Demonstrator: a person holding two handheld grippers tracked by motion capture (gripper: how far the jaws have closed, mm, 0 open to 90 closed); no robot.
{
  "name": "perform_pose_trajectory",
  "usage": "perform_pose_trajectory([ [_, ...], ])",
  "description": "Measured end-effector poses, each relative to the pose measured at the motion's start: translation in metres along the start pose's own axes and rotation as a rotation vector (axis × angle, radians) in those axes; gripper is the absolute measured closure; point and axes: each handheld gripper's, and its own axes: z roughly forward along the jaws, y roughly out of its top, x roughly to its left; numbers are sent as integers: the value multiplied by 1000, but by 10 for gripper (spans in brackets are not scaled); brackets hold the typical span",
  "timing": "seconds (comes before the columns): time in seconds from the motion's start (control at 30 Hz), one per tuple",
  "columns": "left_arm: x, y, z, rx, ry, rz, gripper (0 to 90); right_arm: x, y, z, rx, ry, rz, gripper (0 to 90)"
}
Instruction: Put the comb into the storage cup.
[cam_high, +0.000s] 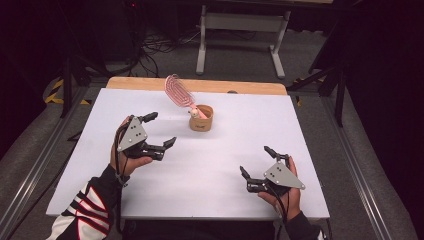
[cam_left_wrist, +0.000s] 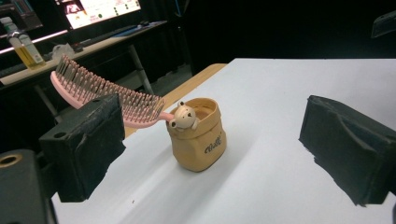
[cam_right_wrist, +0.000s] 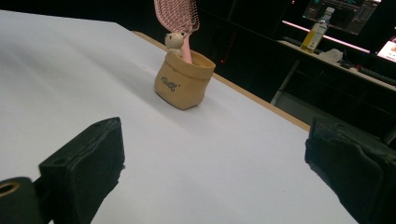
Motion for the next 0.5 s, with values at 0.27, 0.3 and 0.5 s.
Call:
perform_pose_trajectory([
  [0.27,-8,0,-6,13,-26,15,71,1,1,-1,-2,4,-1,51],
  [0.3,-9,0,-6,15,-26,14,71,1,1,-1,-3,5,-2,51],
  [0.5,-14,-3,-12,27,-33,31,70,2,1,-1,-4,7,-7,50],
])
